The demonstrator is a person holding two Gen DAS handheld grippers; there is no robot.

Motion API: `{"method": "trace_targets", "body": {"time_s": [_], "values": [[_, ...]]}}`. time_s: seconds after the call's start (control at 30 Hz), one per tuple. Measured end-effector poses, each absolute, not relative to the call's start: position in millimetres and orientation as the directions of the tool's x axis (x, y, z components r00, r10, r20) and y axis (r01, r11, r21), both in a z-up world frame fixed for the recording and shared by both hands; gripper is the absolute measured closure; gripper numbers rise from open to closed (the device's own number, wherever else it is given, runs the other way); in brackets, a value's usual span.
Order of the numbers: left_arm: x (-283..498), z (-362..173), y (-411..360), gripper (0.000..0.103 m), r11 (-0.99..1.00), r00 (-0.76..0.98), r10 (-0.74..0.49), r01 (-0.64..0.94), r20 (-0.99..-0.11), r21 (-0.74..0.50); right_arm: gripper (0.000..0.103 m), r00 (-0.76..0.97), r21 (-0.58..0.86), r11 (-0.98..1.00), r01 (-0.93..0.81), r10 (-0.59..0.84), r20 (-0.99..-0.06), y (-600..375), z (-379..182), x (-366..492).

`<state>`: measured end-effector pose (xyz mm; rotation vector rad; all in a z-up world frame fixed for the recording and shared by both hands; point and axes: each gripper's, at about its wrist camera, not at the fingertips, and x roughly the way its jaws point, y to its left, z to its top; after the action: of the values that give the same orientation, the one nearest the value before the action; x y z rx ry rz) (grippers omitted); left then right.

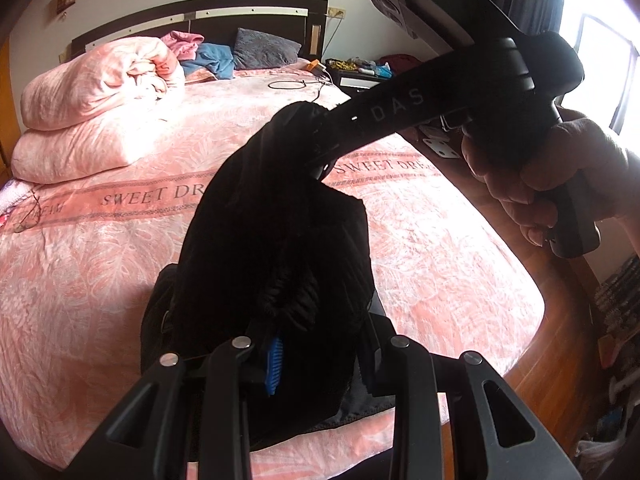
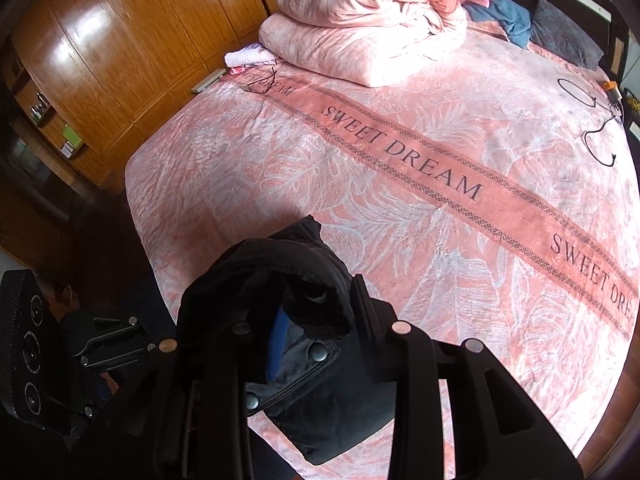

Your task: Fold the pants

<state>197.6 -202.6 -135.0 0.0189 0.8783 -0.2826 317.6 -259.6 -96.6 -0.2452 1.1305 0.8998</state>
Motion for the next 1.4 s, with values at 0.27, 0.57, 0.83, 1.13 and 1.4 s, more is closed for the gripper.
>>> {"method": "trace_targets", "body": {"time_s": [0.27, 0.57, 0.83, 1.13, 1.4], "values": [[204.8, -161.7, -231.2, 0.073, 0.955, 0.566, -0.227, 0.289, -0.793, -0.067, 0.073, 0.112, 0.293, 0.650, -0.702, 0.506, -0.855, -288.7, -122.9, 323.3], [210.2, -186.5, -252.5, 0.073, 0.946, 0.527, -0.214, 0.323, -0.823, -0.039, 0.073, 0.088, 0.333, 0.660, -0.674, 0.519, -0.850, -316.2, -152.1, 327.0], [215.3, -208.4, -266.8, 0.073, 0.939, 0.495, -0.208, 0.341, -0.844, -0.032, 0.071, 0.071, 0.361, 0.665, -0.654, 0.529, -0.846, -336.0, -175.7, 329.9], [217.3, -235.3, -285.5, 0.073, 0.930, 0.459, -0.178, 0.367, -0.871, 0.003, 0.071, 0.047, 0.413, 0.672, -0.615, 0.555, -0.831, -359.6, -209.1, 331.4], [222.7, -252.5, -292.5, 0.073, 0.923, 0.437, -0.152, 0.383, -0.887, 0.031, 0.071, 0.036, 0.468, 0.680, -0.564, 0.586, -0.809, -379.1, -235.7, 331.7]]}}
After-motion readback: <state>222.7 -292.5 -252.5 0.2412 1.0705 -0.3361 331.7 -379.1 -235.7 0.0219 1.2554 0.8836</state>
